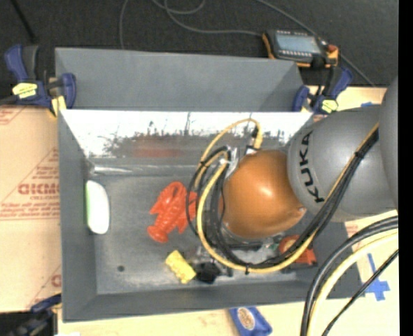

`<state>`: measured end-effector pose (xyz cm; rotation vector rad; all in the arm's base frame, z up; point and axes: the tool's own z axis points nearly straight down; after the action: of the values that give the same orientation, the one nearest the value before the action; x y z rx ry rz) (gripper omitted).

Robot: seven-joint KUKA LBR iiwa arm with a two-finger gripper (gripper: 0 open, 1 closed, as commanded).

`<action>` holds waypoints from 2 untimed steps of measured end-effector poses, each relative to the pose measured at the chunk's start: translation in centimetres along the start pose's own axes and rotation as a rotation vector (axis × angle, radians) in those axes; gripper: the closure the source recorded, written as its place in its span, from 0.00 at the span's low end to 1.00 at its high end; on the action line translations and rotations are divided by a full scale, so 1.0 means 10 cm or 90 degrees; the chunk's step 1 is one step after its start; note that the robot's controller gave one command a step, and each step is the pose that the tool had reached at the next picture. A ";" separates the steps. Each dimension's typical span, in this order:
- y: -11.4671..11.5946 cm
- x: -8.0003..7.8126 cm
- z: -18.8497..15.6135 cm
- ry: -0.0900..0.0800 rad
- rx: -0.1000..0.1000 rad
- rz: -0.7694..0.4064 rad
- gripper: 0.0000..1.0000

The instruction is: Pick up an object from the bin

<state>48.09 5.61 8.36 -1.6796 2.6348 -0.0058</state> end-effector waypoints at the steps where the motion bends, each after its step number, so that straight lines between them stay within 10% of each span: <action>1: 0.02 0.01 -0.14 0.006 -0.007 0.000 1.00; 2: 0.01 0.01 -0.28 0.007 -0.008 0.001 1.00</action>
Offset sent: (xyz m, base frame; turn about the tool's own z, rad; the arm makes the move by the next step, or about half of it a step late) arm 0.0001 0.0001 0.0131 0.0001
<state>47.94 5.51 11.16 -1.6857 2.6493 0.0012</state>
